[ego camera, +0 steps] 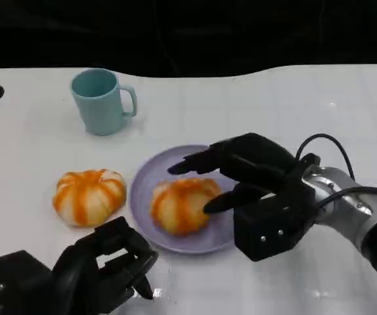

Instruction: Grasp the bread from the table and place it into the plate.

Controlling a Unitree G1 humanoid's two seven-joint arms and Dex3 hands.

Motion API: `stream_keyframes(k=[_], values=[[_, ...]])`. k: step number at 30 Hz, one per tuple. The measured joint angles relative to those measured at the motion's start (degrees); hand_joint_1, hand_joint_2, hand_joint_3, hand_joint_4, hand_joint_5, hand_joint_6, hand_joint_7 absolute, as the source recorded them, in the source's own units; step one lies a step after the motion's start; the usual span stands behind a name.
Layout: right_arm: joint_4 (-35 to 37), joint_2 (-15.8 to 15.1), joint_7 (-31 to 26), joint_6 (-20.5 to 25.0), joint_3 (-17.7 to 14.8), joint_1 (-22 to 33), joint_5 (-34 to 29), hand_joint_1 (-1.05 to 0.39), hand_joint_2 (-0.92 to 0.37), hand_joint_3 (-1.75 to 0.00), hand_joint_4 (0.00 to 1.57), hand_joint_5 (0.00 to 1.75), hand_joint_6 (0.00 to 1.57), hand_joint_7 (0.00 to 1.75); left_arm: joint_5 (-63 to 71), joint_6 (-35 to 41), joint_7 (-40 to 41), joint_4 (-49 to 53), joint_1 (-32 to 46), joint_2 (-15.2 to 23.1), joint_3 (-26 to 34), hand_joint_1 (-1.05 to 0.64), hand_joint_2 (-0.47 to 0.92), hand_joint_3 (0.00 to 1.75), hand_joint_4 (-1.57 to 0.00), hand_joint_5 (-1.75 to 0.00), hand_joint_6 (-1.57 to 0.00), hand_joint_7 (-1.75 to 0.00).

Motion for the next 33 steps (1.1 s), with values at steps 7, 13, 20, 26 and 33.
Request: stream_keyframes(k=[7,13,20,26,33], values=[[-3.97,-1.68,4.32,2.40,0.01,0.12,-0.28,-0.71,-0.92,-0.21,0.15,0.14,0.24,0.00,0.00,0.00,0.11,-0.46,0.38,-0.01,0.00,-0.53,0.92,0.29,-0.73,-1.75,-0.69,-1.49],[-9.23,-3.57,7.85,4.06,-0.70,1.33,0.24,-0.71,-0.92,-0.21,0.20,0.17,0.27,0.02,0.00,-0.01,0.11,-0.45,0.38,0.00,0.03,-0.52,0.92,0.28,-0.73,-1.75,-0.70,-1.47],[-16.89,-6.23,6.29,4.33,-3.55,6.61,1.90,-0.57,-0.92,-0.17,0.54,0.36,0.58,0.15,0.10,-0.01,0.16,-0.47,0.46,-0.01,0.02,-0.52,0.92,0.29,-0.74,-1.75,-0.71,-1.48],[-26.30,-8.20,5.11,6.25,-7.63,13.65,4.16,-0.44,-0.92,-0.04,0.64,0.69,0.73,0.14,0.13,0.01,0.65,-0.61,0.48,-0.18,-0.18,-0.52,0.92,0.30,-0.74,-1.75,-0.69,-1.51],[-35.58,-12.47,7.57,6.68,-11.29,21.02,7.47,-0.28,-0.87,0.00,0.56,0.79,0.75,0.11,0.11,0.07,0.66,-0.61,0.41,-0.27,-0.27,-0.53,0.92,0.29,-0.74,-1.75,-0.69,-1.51]])
